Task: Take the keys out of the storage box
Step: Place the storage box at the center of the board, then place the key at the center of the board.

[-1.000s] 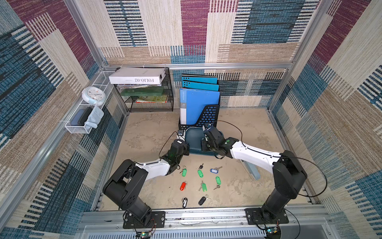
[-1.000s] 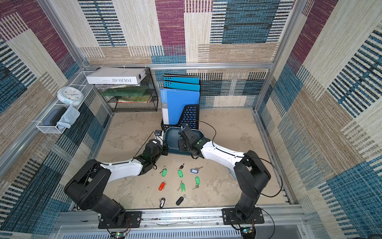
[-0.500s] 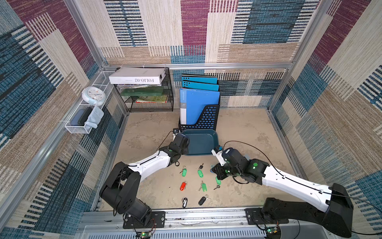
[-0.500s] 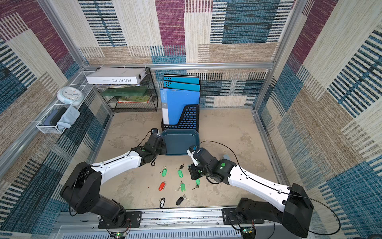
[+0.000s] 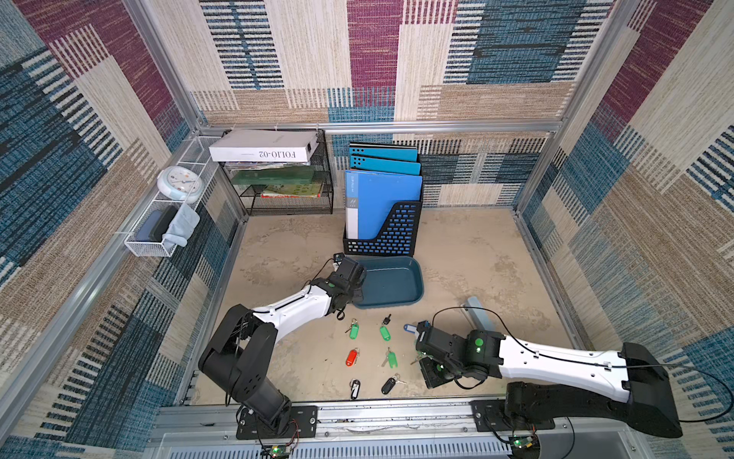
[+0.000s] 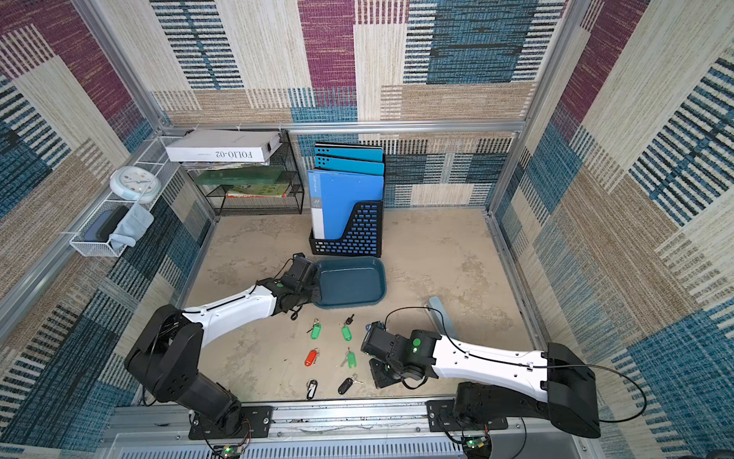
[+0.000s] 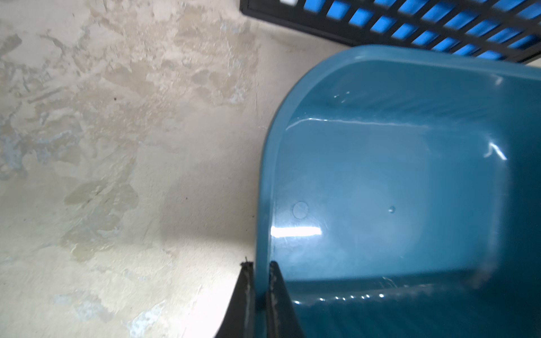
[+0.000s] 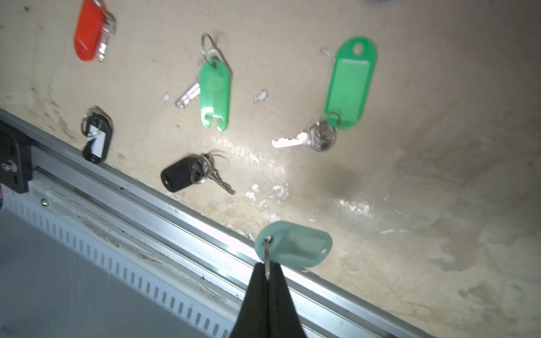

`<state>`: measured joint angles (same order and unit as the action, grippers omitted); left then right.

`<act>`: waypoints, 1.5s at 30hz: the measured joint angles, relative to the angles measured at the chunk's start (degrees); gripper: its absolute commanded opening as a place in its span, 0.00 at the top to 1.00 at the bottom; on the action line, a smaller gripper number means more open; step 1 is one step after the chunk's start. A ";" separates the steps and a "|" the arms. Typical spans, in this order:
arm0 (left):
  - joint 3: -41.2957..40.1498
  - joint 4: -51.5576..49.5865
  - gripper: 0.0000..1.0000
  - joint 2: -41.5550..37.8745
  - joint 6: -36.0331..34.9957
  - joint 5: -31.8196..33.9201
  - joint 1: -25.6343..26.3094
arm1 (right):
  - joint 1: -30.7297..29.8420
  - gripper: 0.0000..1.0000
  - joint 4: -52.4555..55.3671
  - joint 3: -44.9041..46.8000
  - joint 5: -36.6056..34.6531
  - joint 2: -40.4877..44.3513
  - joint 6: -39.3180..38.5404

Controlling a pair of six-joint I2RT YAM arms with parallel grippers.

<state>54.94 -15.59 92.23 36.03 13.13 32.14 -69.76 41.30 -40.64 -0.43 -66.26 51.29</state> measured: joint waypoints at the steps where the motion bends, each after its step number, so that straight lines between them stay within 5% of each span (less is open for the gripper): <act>1: 0.17 -0.31 0.96 0.28 0.00 -0.02 -0.07 | -0.61 1.00 0.44 0.17 -0.04 -0.31 0.96; 8: 0.50 -0.26 0.80 0.92 -0.11 -0.22 -0.39 | -2.23 1.00 -0.61 2.03 -0.37 -3.65 4.76; 15: -0.59 -1.18 0.44 -0.59 -0.31 -0.17 -0.46 | -2.27 1.00 -6.71 1.53 -0.90 -7.74 5.75; 22: -1.84 -2.43 0.27 -4.90 -0.28 0.55 -0.46 | -2.27 1.00 -7.34 0.68 -1.57 -12.72 6.03; 24: -2.27 -3.02 0.24 -6.60 -0.35 0.76 -0.46 | -2.27 0.86 -6.91 0.55 -1.97 -13.44 6.19; 34: -3.61 -7.28 0.08 -16.35 -1.36 5.01 -0.46 | -2.58 0.47 -5.27 -1.49 -2.08 -13.14 5.73; 38: -5.11 -9.27 0.06 -22.12 -1.75 7.08 -0.46 | -2.86 0.23 -0.87 -6.12 -4.70 -8.50 5.27; 41: -7.89 -10.64 0.04 -28.41 -1.81 9.05 -0.46 | -2.89 0.03 1.07 -9.18 -12.66 -1.97 5.38; 45: -14.14 -12.35 0.01 -39.71 -1.57 14.93 -0.46 | -1.92 0.01 -1.64 -6.47 -31.65 8.83 4.50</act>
<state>40.80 -27.94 52.51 34.46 28.05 31.68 -71.68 39.66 -47.11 -32.08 -57.43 55.79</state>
